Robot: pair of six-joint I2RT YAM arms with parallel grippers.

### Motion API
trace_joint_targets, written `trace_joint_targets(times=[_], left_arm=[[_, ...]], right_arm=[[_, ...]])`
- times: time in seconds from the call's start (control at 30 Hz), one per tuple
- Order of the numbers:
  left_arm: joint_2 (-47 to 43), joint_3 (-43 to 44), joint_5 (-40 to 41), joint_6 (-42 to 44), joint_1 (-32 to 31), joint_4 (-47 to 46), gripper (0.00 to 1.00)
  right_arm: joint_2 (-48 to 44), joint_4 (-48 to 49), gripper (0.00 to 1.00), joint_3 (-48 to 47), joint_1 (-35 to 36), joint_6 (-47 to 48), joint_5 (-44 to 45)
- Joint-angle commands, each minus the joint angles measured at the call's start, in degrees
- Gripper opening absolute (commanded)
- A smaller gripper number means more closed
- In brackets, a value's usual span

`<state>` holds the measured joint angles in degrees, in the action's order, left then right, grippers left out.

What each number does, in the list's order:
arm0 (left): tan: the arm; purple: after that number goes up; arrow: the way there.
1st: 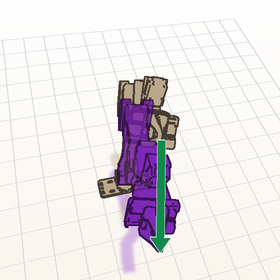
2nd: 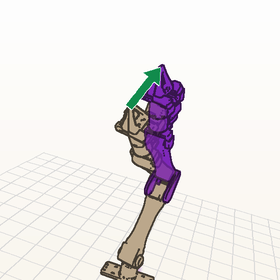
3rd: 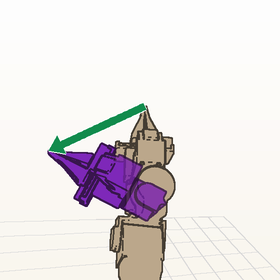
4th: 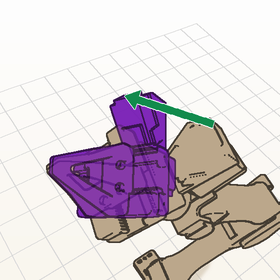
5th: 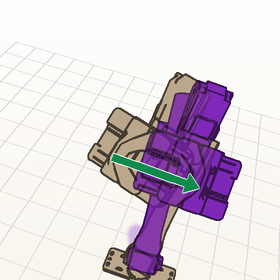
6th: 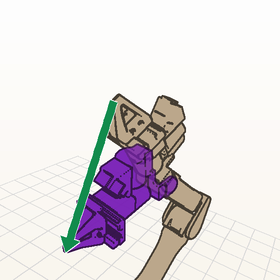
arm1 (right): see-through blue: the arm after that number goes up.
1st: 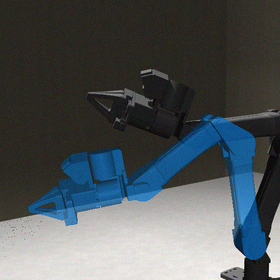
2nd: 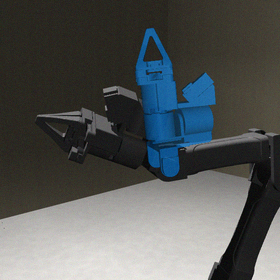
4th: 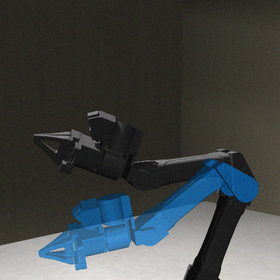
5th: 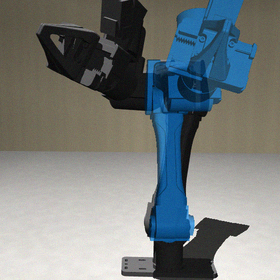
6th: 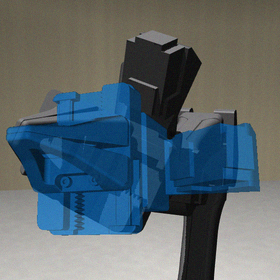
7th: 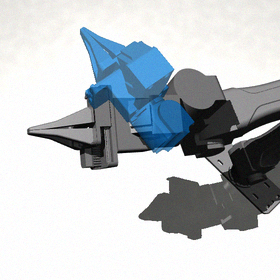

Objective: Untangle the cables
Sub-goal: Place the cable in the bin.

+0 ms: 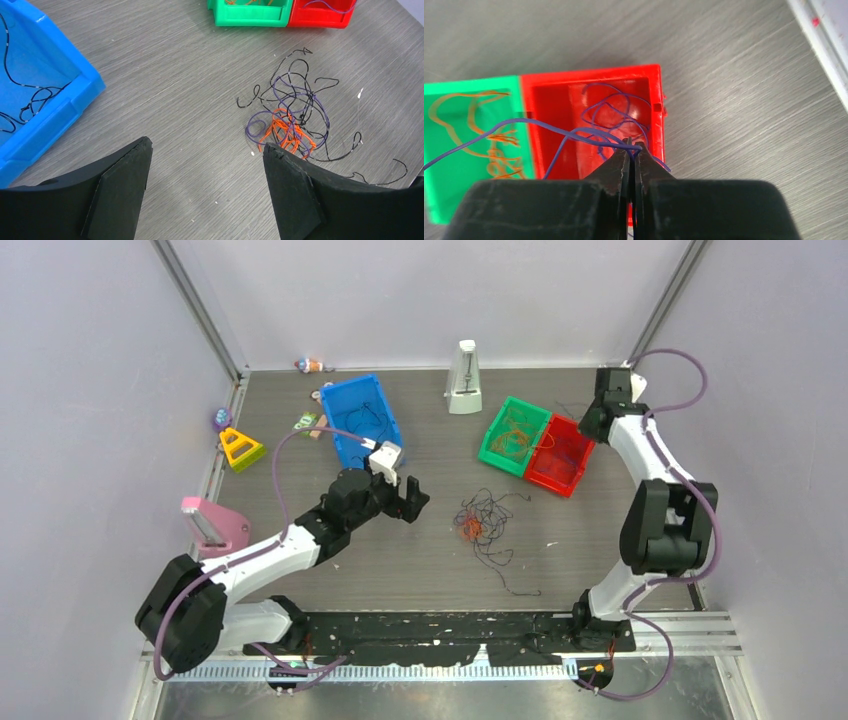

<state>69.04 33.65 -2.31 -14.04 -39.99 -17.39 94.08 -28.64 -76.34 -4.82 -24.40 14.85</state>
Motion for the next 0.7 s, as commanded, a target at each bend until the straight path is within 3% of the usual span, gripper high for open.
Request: trace_joint_targets(times=[0.0,0.37,0.4,0.47,0.53,0.67], left_arm=[[-0.9,-0.4,1.8,1.1,0.2,-6.2,0.82],[0.8,0.5,1.8,1.3,0.2,-5.9,0.82],[0.8,0.4,1.8,1.4,0.3,-5.8,0.82],[0.8,0.5,1.8,1.5,0.3,-5.7,0.82],[0.9,0.5,1.8,1.5,0.3,-5.6,0.82],[0.8,0.6,1.8,1.6,0.3,-5.5,0.82]], right_arm=[[3.2,2.2,0.07,1.5,1.4,-1.6,0.5],[11.0,2.5,0.18,2.5,3.8,-4.7,0.4],[11.0,2.3,0.21,2.4,3.9,-4.8,0.4],[10.0,2.0,0.48,2.8,3.8,-5.0,0.4],[7.1,2.4,0.60,3.6,3.8,-4.7,0.6],[0.5,1.3,0.63,3.6,3.8,-2.6,1.6]])
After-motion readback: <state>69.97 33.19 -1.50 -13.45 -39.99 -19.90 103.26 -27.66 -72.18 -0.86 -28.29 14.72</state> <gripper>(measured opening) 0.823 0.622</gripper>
